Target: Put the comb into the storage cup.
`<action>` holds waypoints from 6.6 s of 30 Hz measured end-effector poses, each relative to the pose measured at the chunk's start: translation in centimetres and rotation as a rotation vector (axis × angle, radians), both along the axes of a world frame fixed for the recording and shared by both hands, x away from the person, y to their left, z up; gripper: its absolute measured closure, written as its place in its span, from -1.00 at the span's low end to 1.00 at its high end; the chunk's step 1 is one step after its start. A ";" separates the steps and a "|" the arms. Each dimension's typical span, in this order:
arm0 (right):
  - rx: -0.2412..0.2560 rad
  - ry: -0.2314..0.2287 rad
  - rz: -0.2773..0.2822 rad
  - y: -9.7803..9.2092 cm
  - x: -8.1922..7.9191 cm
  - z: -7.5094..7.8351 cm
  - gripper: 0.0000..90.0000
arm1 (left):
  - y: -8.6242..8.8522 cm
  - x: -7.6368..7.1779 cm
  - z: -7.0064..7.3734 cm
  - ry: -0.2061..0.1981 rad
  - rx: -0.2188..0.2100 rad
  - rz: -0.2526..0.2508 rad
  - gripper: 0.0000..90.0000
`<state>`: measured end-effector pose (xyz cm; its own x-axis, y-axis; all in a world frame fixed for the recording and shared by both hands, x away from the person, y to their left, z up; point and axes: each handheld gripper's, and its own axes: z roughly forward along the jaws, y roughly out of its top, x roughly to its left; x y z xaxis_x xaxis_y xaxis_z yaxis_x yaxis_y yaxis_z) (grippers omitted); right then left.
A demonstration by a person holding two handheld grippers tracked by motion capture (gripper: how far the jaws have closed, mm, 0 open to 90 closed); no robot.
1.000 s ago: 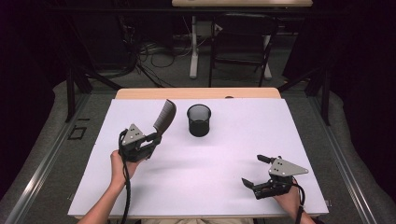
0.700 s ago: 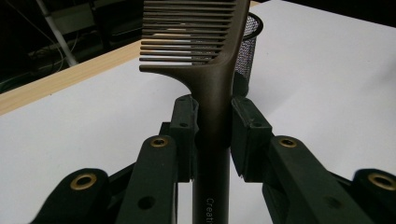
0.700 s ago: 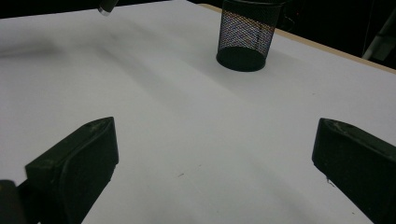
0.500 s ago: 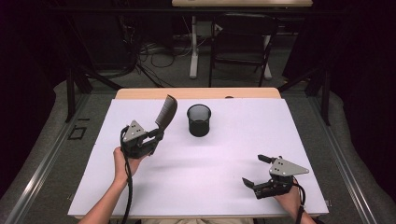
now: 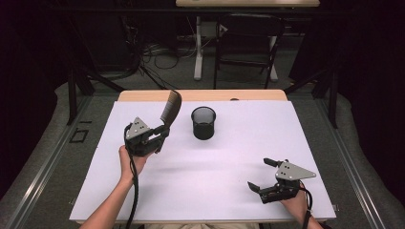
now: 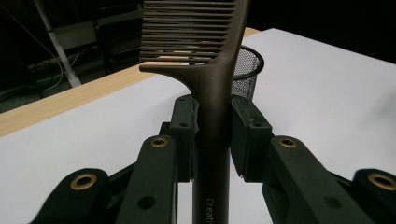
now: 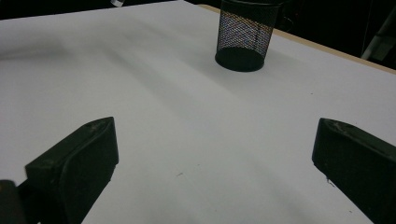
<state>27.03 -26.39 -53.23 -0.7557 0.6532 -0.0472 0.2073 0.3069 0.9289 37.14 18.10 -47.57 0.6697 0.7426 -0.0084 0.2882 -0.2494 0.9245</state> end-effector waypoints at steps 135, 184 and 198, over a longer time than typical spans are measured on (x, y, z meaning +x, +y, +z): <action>0.000 0.006 0.004 0.0 0.1 -0.1 -1.00 | -7.8 6.6 3.9 -0.089 -0.134 -0.030 0.61; 0.003 0.011 0.002 -0.1 0.2 -0.1 -1.00 | -10.6 8.6 4.5 -0.141 -0.188 -0.043 0.61; 0.000 0.011 0.004 -0.1 0.2 -0.1 -0.99 | -10.9 9.2 3.8 -0.159 -0.205 -0.031 0.61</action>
<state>27.20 -26.46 -53.35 -0.7591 0.6499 -0.0385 0.2163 0.3076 0.9266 46.39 7.16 -43.79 0.6971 0.7153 -0.0495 0.1303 -0.0585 0.9897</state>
